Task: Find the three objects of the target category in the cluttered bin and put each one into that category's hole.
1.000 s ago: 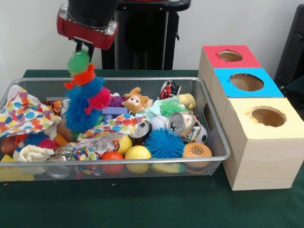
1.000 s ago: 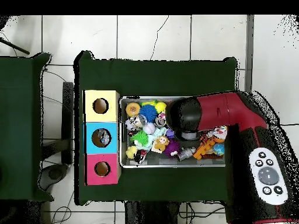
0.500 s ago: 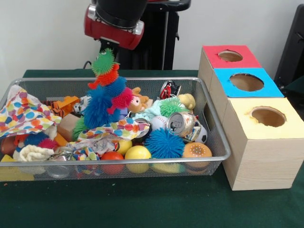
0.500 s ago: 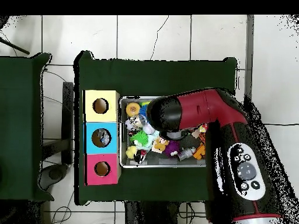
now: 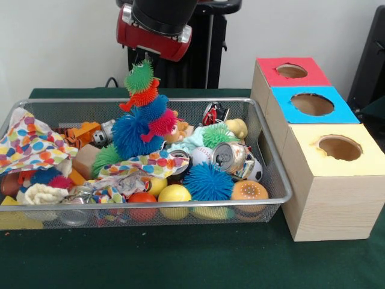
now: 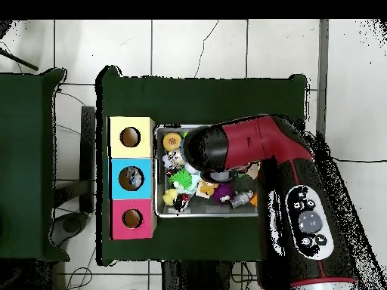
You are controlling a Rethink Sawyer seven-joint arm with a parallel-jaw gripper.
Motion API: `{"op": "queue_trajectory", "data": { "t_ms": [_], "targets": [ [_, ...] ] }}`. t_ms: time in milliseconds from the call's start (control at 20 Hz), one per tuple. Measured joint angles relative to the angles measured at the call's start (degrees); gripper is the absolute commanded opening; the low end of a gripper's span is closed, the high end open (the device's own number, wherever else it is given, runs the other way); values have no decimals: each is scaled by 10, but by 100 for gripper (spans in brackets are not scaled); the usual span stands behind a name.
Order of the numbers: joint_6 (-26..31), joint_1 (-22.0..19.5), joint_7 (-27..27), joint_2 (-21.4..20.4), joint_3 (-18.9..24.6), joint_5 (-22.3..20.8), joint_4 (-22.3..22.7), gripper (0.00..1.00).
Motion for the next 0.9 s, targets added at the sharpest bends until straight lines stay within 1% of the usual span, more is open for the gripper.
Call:
{"op": "queue_trajectory", "data": {
  "t_ms": [350,600,900],
  "targets": [
    [0,14,0,0,-21,0,0,0],
    [0,33,0,0,-38,1,-1,0],
    [0,46,0,0,-48,1,-2,0]
  ]
}}
